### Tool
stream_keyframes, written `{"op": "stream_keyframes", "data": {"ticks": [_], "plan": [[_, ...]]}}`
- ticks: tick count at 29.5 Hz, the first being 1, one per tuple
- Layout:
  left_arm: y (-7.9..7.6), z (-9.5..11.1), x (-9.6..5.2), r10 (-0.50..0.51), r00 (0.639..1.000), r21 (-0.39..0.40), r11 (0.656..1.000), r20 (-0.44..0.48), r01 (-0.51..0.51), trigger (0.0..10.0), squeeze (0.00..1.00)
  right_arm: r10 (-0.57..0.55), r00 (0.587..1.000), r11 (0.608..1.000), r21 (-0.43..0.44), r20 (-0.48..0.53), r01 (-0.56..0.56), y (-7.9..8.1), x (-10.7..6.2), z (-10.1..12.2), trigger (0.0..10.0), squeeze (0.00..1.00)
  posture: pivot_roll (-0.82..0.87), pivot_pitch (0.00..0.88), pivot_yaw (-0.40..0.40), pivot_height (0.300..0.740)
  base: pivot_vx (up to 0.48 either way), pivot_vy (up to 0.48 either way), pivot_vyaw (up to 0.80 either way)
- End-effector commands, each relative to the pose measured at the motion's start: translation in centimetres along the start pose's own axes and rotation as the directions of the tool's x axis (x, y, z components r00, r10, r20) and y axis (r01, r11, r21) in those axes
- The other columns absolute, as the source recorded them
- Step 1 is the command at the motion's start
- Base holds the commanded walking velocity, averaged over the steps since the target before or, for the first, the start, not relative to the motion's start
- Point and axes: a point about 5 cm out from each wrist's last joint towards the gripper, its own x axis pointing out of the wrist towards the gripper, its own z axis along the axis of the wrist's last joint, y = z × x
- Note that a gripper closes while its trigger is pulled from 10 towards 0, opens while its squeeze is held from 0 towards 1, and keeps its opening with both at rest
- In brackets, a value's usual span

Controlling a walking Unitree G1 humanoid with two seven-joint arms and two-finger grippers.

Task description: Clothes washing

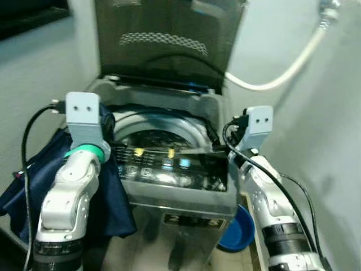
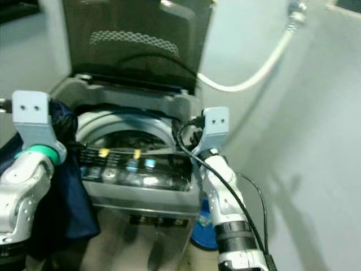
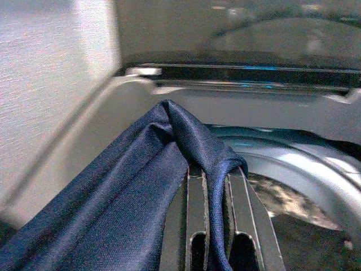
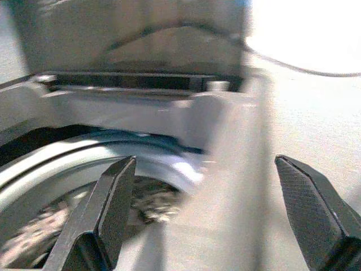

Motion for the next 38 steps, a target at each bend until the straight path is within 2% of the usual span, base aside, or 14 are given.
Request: {"op": "stream_keyframes", "data": {"ticks": [1, 21, 26, 38], "plan": [[-0.7, 0.8, -0.1, -0.036, 0.999, -0.010, 0.999, 0.037, 0.037, 10.0, 0.00, -0.012, 1.000, 1.000, 0.009, -0.005, 0.012, -0.3, -0.2, -0.1, 10.0, 0.00, 0.04, 0.068, 0.005, 0.740, 0.000, 0.000, -0.80], [-0.7, 1.0, -0.6, -0.034, 0.997, -0.045, 0.998, 0.067, 0.037, 10.0, 0.00, 0.005, 1.000, 1.000, 0.013, 0.004, -0.005, -0.1, 0.0, 0.2, 10.0, 0.00, 0.04, 0.065, -0.010, 0.740, 0.000, 0.000, -0.80], [-0.7, 1.0, -0.6, -0.033, 0.997, -0.066, 0.997, 0.067, 0.038, 10.0, 0.00, 0.030, 1.000, 1.000, -0.009, 0.007, -0.030, 0.3, 0.0, 0.2, 10.0, 0.00, 0.04, 0.059, -0.016, 0.740, 0.000, 0.480, 0.00], [-0.5, 1.1, -0.8, -0.029, 0.997, -0.059, 0.998, 0.075, 0.033, 10.0, 0.00, 0.040, 0.999, 0.999, -0.004, 0.005, -0.040, 0.7, 0.1, 0.2, 10.0, 0.00, 0.05, 0.059, -0.019, 0.740, 0.000, 0.480, 0.00]]}}
